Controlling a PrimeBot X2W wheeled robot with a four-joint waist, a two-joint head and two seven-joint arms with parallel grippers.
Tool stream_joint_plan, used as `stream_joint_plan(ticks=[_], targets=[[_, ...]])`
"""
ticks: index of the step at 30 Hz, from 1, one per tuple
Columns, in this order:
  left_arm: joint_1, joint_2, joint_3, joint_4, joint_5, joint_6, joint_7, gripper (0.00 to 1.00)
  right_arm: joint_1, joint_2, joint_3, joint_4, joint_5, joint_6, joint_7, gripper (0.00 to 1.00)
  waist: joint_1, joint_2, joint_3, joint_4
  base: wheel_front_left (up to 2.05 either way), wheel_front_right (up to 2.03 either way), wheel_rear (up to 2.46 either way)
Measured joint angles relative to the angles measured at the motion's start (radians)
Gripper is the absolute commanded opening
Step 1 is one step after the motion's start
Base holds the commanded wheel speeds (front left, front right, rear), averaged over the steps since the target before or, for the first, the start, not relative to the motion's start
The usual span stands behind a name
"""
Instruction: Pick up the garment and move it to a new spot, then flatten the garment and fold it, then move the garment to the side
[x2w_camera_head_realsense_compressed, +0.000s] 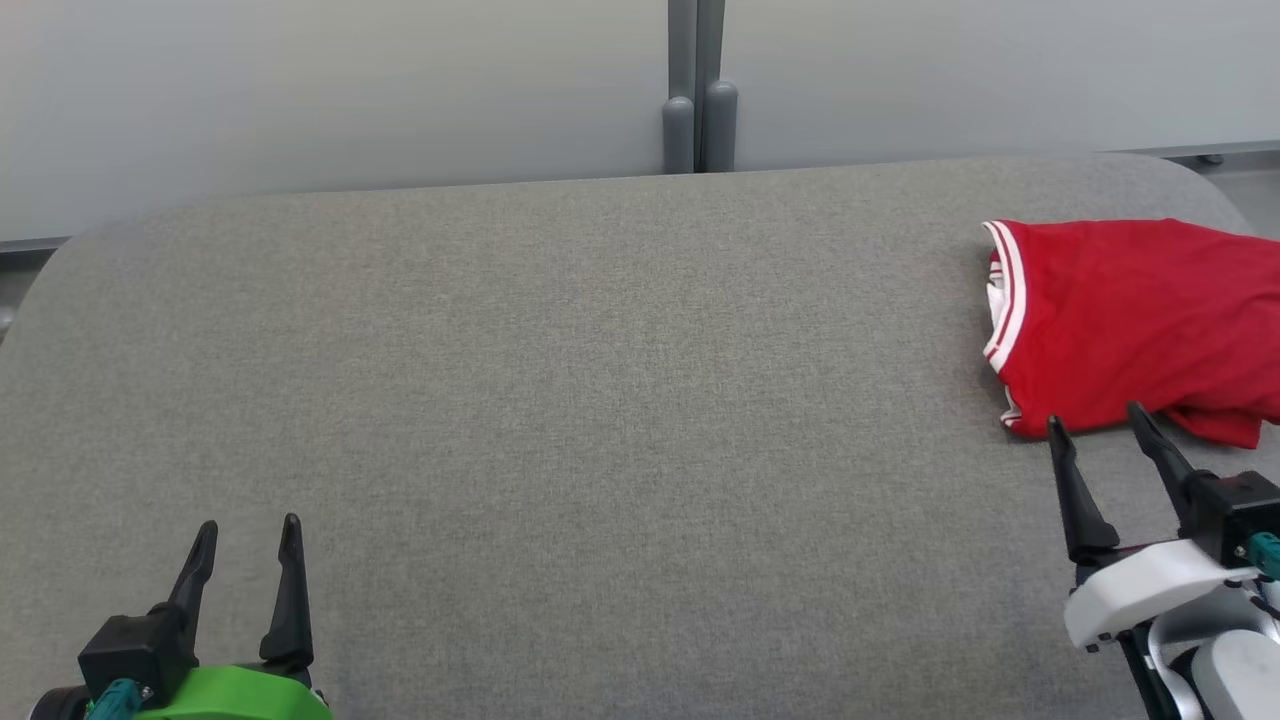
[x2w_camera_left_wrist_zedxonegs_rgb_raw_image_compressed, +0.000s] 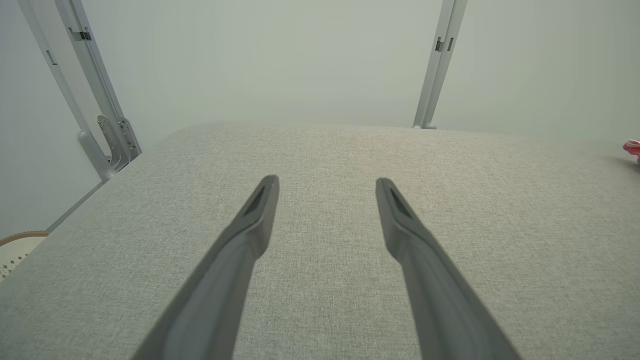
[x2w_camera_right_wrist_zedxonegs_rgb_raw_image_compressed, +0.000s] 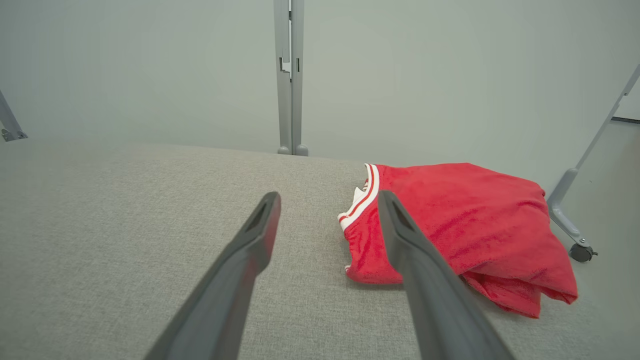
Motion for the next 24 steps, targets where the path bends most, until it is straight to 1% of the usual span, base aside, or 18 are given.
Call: stream_joint_plan(ticks=[5, 6, 12, 19, 24], targets=[[0.002, -0.001, 0.004, 0.014, 0.007, 0.002, 0.000, 1.00, 0.048, -0.010, -0.081, 0.036, -0.034, 0.000, 0.000, 1.00, 0.0000, 0.0000, -0.021, 0.024, 0.00, 0.00, 0.00], [0.002, -0.002, 0.002, 0.021, 0.008, 0.001, 0.001, 0.00, 0.053, -0.007, -0.085, 0.043, -0.035, 0.000, 0.001, 0.00, 0.0000, 0.0000, -0.024, 0.027, 0.00, 0.00, 0.00], [0.027, -0.040, -0.015, 0.085, 0.005, 0.001, 0.003, 0.00, 0.091, 0.058, -0.058, 0.098, -0.034, 0.002, 0.002, 0.00, 0.0000, 0.0000, -0.024, 0.027, 0.00, 0.00, 0.00], [0.029, -0.047, -0.003, 0.091, -0.053, -0.007, 0.020, 0.00, 0.095, 0.069, -0.057, 0.094, 0.027, 0.013, 0.004, 0.00, 0.0000, 0.0000, -0.024, 0.021, 0.00, 0.00, 0.00], [0.028, -0.053, 0.002, 0.092, -0.130, -0.021, 0.039, 0.00, 0.095, 0.085, -0.067, 0.089, 0.107, 0.026, 0.013, 0.00, 0.0000, 0.0000, -0.023, 0.016, 0.00, 0.00, 0.00]])
